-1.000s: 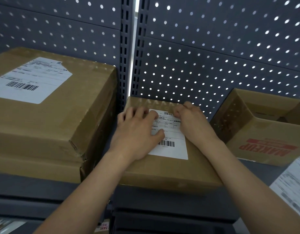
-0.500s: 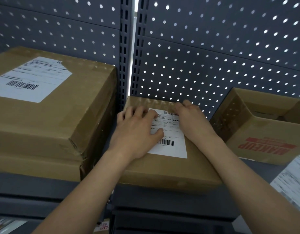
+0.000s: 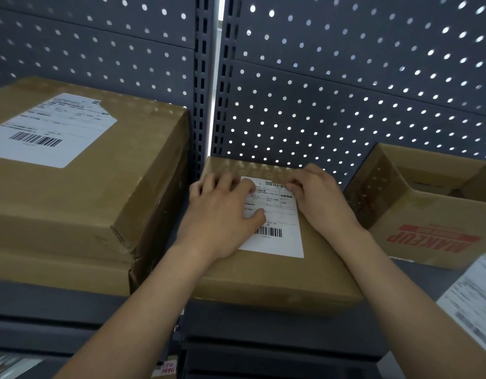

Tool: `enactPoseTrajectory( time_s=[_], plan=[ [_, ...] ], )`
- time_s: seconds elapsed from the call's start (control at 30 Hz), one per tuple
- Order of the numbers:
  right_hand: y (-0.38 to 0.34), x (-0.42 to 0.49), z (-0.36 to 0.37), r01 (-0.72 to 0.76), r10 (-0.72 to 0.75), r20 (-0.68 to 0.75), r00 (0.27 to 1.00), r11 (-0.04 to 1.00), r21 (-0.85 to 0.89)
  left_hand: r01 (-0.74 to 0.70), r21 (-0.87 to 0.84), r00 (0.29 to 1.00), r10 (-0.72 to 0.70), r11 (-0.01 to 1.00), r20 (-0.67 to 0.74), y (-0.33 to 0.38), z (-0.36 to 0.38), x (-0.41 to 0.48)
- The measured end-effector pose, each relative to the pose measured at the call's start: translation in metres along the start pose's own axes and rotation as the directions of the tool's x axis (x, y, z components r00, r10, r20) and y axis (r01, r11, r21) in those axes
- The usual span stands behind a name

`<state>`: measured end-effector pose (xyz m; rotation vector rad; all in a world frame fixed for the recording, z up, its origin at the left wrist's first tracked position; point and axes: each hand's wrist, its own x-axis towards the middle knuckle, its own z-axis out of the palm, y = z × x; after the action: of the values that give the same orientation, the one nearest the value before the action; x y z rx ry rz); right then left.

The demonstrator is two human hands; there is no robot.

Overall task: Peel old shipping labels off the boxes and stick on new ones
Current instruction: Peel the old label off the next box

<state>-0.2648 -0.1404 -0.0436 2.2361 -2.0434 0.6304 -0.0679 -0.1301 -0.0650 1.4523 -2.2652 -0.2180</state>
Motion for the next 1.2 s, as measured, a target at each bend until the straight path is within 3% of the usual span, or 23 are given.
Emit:
enactPoseTrajectory(
  time_s=[0.23, 0.4, 0.63, 0.8, 1.0, 1.2],
  plan=[
    [-0.003, 0.008, -0.004, 0.148, -0.134, 0.089, 0.987, 0.972, -0.18, 0.008, 0.001, 1.0, -0.008, 1.0, 0.007, 0.001, -0.001, 0.0],
    [-0.003, 0.011, -0.001, 0.168, -0.135, 0.134, 0.982, 0.946, -0.276, 0.005, 0.002, 1.0, -0.005, 1.0, 0.007, 0.001, -0.001, 0.0],
    [0.0, 0.012, 0.004, 0.137, -0.109, 0.127, 0.986, 0.962, -0.236, 0.008, -0.011, 1.0, -0.008, 1.0, 0.008, 0.002, -0.001, -0.001],
    [0.007, 0.004, 0.009, 0.021, -0.02, 0.024, 1.0, 0.999, -0.025, 0.003, -0.012, 1.0, -0.003, 1.0, 0.005, 0.001, -0.002, -0.001],
    [0.01, 0.001, 0.005, 0.019, -0.014, -0.039, 0.999, 0.993, 0.113, 0.001, -0.012, 1.0, -0.001, 1.0, -0.002, 0.0, -0.001, -0.001],
    [0.002, 0.008, 0.002, 0.052, -0.051, 0.013, 0.999, 0.996, -0.075, 0.008, -0.006, 1.0, -0.008, 1.0, -0.001, 0.0, -0.001, 0.0]
  ],
)
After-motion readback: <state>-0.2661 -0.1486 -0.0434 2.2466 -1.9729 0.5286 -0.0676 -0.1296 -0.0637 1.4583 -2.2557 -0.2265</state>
